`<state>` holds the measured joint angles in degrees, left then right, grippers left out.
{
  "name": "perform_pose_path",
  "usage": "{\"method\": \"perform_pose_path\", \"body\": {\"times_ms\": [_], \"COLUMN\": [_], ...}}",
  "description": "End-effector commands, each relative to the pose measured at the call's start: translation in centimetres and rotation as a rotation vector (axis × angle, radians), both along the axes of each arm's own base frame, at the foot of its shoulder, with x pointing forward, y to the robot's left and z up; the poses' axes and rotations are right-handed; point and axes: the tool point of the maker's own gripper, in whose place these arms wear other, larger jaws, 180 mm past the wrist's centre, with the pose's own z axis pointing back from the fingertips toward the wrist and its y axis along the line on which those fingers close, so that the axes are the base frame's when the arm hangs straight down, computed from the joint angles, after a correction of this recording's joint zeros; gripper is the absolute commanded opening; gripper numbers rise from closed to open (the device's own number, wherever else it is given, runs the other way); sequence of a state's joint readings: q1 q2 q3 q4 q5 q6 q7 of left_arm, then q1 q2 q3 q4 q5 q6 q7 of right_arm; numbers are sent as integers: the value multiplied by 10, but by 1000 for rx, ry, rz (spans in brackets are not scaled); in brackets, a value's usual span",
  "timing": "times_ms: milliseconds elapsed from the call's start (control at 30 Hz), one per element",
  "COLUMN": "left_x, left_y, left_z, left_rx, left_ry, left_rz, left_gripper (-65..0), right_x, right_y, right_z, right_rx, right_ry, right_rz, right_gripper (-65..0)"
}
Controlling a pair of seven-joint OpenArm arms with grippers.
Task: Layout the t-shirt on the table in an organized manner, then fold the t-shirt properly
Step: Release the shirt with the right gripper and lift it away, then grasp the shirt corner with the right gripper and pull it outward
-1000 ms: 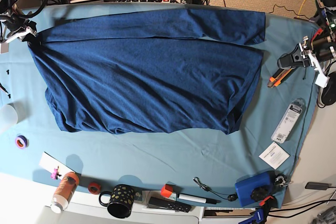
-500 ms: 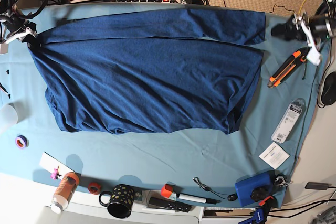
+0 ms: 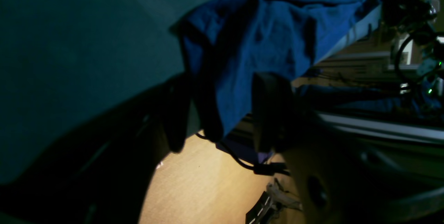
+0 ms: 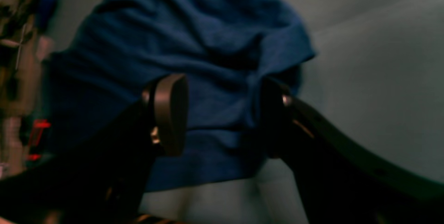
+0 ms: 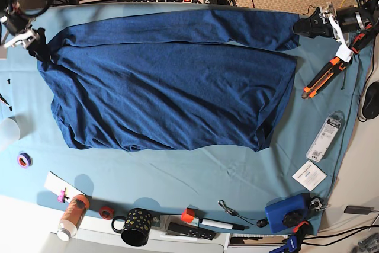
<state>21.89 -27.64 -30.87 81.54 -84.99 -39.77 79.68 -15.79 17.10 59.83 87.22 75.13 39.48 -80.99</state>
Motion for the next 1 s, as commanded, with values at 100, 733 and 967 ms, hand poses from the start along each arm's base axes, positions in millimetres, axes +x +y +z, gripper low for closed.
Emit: {"method": "perform_pose_path", "body": {"times_ms": [100, 733, 967], "left_x": [2, 1, 0], "left_y": [6, 6, 6], "left_z": [4, 4, 3], "left_rx": [23, 24, 24], "left_ry": [-12, -12, -9], "left_rz": [-13, -13, -13], "left_gripper": [-365, -365, -365], "right_x": [-9, -53, -79], "right_y": [-2, 47, 55], "right_z": [7, -35, -40], "right_rx": [30, 297, 335], "right_ry": [-69, -126, -107], "right_rz": [-66, -301, -335], "right_gripper": [-328, -331, -331]}}
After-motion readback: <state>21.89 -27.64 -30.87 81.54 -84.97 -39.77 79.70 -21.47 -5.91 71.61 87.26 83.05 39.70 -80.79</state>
